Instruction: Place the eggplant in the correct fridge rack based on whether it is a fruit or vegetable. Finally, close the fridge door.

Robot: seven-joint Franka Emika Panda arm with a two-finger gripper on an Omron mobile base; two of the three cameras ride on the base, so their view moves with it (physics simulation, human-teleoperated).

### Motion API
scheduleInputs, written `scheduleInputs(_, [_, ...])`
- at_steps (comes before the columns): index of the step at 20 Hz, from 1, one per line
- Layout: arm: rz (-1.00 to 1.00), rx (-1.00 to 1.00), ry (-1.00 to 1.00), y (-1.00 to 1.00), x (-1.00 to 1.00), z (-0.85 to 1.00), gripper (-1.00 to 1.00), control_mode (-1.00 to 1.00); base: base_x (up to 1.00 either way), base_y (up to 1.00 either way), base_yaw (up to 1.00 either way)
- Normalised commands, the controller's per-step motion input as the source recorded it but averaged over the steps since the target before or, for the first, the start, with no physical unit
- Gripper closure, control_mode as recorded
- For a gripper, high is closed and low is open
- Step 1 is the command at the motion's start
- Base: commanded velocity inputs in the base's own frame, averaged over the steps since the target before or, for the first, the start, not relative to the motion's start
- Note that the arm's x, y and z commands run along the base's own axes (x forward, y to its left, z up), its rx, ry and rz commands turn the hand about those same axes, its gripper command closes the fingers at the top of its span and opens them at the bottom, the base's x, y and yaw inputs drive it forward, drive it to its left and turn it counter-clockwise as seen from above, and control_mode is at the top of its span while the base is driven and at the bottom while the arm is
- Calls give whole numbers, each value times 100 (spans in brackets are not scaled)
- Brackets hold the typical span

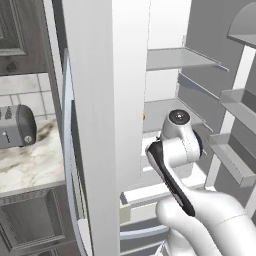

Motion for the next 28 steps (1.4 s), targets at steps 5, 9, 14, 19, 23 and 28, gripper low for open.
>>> scheduleInputs(5, [0,0,-30,-2,38,99,100,-100,0,0,0])
scheduleInputs(9, [0,0,-32,-2,17,99,100,-100,0,0,0])
scheduleInputs(14, [0,5,-17,-24,6,99,100,-100,0,0,0])
scheduleInputs(19, [0,18,-3,-10,35,100,100,-100,0,0,0])
scheduleInputs(23, [0,13,-7,0,39,99,100,-100,0,0,0])
scheduleInputs(28, [0,14,-1,0,77,74,100,-100,0,0,0])
